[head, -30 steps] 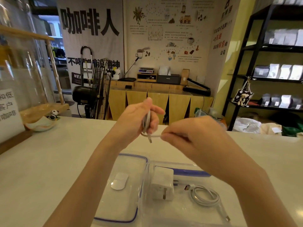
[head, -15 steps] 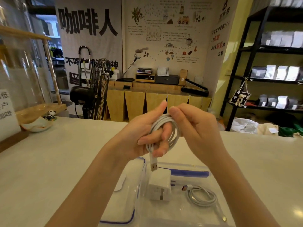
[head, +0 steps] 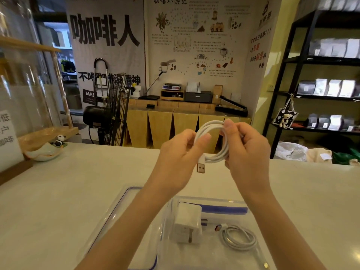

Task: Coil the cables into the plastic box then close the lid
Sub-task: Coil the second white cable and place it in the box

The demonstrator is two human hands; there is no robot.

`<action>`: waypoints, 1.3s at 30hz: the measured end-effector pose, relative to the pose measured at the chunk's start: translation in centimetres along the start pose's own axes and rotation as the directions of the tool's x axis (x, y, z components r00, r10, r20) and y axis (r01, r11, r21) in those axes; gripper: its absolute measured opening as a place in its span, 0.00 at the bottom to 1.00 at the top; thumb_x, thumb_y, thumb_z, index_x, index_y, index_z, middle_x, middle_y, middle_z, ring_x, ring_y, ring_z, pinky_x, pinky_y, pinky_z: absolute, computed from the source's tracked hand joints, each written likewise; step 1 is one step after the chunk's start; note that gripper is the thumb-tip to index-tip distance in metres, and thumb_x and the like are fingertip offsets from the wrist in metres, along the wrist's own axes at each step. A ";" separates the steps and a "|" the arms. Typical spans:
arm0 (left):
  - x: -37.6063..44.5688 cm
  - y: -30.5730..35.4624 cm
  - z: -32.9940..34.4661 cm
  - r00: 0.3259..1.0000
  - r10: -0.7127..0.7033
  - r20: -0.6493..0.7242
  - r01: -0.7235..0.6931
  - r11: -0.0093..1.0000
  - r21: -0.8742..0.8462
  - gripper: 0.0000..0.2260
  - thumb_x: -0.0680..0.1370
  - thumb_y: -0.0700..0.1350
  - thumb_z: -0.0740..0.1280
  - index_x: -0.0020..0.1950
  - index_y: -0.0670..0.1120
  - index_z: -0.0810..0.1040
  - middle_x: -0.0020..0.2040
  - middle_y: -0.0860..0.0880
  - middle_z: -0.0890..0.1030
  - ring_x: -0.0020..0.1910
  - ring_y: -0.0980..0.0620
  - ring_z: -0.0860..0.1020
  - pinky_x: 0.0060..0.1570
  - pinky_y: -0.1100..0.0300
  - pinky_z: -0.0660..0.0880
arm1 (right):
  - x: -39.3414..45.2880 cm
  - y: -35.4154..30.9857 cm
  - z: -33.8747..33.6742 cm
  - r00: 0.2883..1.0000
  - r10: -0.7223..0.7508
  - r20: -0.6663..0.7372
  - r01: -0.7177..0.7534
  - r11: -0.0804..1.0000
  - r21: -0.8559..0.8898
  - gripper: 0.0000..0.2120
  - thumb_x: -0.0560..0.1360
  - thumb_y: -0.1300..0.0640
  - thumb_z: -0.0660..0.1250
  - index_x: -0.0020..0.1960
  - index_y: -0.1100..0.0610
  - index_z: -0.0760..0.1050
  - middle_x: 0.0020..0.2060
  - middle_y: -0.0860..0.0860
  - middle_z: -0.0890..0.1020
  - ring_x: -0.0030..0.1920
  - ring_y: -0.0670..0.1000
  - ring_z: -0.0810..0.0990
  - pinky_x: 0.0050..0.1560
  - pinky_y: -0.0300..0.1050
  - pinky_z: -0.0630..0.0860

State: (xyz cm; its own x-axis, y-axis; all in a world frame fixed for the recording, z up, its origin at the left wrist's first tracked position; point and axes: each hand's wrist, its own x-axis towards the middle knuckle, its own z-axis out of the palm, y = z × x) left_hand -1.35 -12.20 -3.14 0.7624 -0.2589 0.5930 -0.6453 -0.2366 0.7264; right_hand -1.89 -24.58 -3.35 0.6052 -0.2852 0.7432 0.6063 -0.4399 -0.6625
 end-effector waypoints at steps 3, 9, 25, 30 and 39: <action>-0.3 0.1 0.1 0.998 -0.021 0.066 0.019 0.999 0.028 0.19 0.71 0.59 0.52 0.42 0.46 0.73 0.28 0.52 0.73 0.24 0.59 0.71 0.25 0.65 0.72 | -0.2 -0.1 0.2 0.998 0.020 -0.064 -0.021 1.000 -0.021 0.14 0.77 0.52 0.59 0.40 0.58 0.76 0.26 0.53 0.75 0.27 0.54 0.72 0.26 0.48 0.70; 0.1 -0.2 -0.7 0.998 -0.029 0.050 0.025 0.996 0.083 0.12 0.78 0.49 0.54 0.38 0.49 0.69 0.27 0.52 0.69 0.22 0.59 0.67 0.23 0.70 0.66 | -0.1 0.0 0.2 0.993 -0.118 -0.026 0.113 0.984 -0.135 0.12 0.77 0.54 0.60 0.40 0.57 0.77 0.26 0.48 0.75 0.30 0.51 0.74 0.27 0.36 0.69; 0.7 -1.5 -0.9 0.941 -0.243 0.234 0.174 0.944 0.280 0.14 0.79 0.49 0.53 0.40 0.45 0.71 0.28 0.50 0.71 0.19 0.61 0.70 0.21 0.68 0.67 | 0.9 -2.8 -2.2 0.713 0.345 0.611 -0.352 0.929 -0.114 0.06 0.75 0.58 0.63 0.41 0.56 0.77 0.27 0.50 0.80 0.20 0.42 0.70 0.20 0.29 0.65; 0.7 -0.6 -1.6 0.917 -0.305 0.258 0.301 0.952 0.056 0.13 0.79 0.48 0.54 0.38 0.45 0.71 0.16 0.54 0.67 0.15 0.60 0.64 0.17 0.68 0.62 | 0.9 -1.5 -1.9 0.876 0.275 0.397 -0.211 0.957 -0.199 0.05 0.72 0.57 0.67 0.44 0.56 0.82 0.31 0.49 0.81 0.25 0.41 0.75 0.29 0.30 0.70; 0.5 -0.1 -1.3 0.939 -0.257 0.227 0.273 0.961 -0.042 0.13 0.79 0.47 0.54 0.37 0.44 0.69 0.22 0.50 0.66 0.15 0.60 0.65 0.17 0.70 0.63 | 0.1 0.0 -0.6 0.965 -0.197 0.175 0.263 0.748 -0.609 0.06 0.67 0.53 0.73 0.38 0.56 0.84 0.29 0.49 0.78 0.32 0.48 0.72 0.29 0.32 0.59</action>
State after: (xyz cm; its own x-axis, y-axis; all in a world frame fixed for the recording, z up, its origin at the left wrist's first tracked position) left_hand -0.89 -11.11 -2.46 0.8714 -0.3949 0.2912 -0.4097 -0.2591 0.8746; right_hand -2.16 -25.10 -3.23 0.5545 -0.0394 0.8312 0.2989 -0.9228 -0.2432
